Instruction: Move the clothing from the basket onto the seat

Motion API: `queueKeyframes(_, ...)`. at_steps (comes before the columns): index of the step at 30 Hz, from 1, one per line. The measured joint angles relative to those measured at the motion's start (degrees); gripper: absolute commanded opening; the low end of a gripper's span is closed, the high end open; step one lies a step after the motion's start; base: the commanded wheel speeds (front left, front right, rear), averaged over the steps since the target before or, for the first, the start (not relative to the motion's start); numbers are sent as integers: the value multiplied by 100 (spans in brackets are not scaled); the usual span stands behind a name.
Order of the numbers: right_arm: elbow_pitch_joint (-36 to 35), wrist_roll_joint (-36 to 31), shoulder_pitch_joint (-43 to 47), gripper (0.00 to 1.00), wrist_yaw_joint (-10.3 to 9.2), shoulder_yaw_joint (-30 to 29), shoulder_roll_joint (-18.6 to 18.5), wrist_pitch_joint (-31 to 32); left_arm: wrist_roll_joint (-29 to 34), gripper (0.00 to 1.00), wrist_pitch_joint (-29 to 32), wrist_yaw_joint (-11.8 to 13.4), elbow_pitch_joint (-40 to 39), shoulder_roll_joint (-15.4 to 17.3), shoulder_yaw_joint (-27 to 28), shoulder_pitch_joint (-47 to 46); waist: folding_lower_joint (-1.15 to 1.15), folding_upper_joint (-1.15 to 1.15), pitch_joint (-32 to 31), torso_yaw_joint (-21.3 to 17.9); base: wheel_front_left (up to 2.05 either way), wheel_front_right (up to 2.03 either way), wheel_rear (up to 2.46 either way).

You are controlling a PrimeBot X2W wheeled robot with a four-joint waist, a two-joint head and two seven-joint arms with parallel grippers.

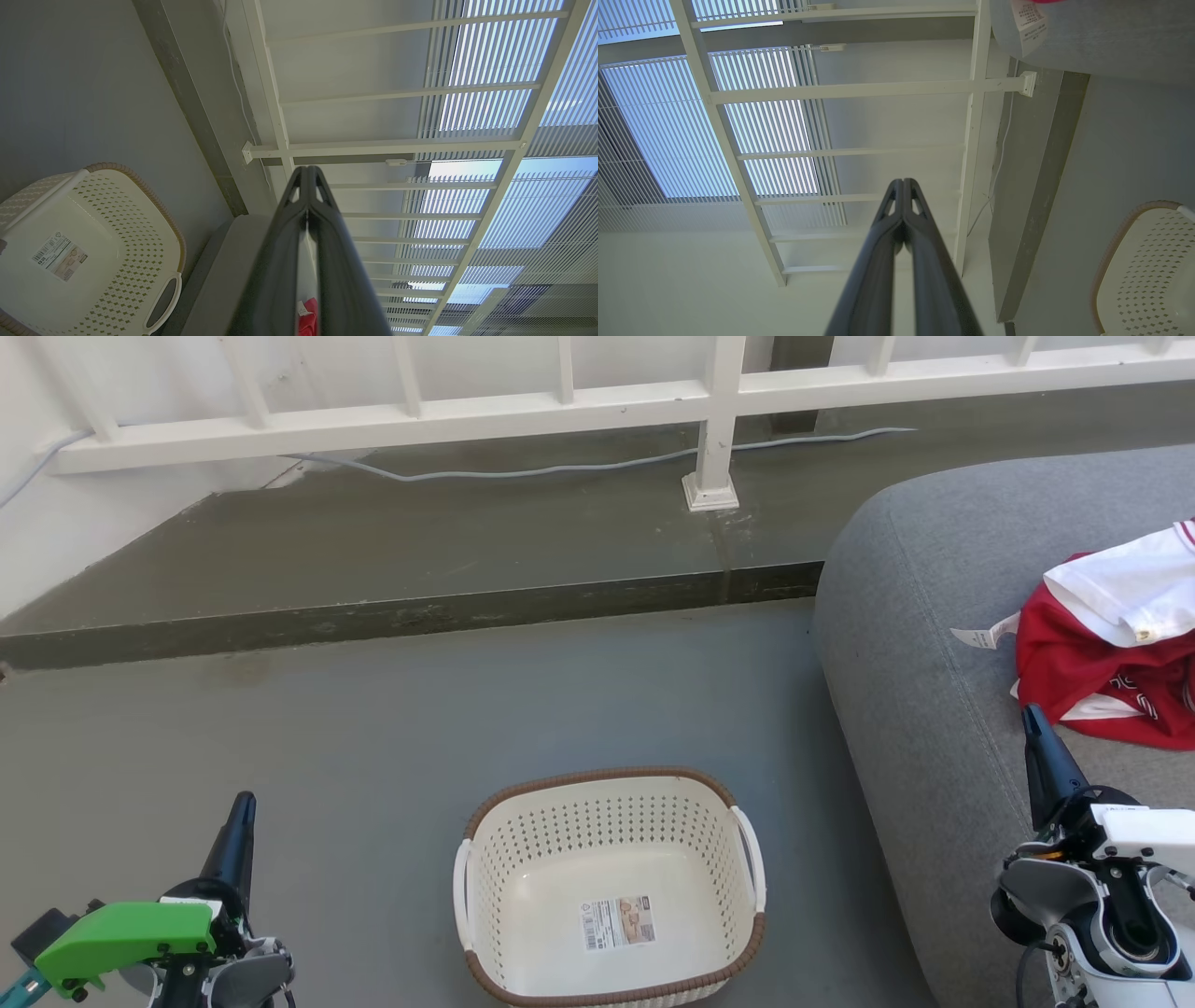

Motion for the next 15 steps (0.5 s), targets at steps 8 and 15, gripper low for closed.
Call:
queueKeyframes(8, 15, 0, 0, 0, 0, -7, 0, 2, 0, 0, 1, -2, 26, 0, 5, -3, 0, 0, -1, 0, 0, 0, 0)
queueKeyframes(15, 23, 0, -1, 0, 0, -9, 2, 2, 0, 0, 5, -3, 42, -1, 10, -4, 0, 0, -1, 0, 0, 0, 0)
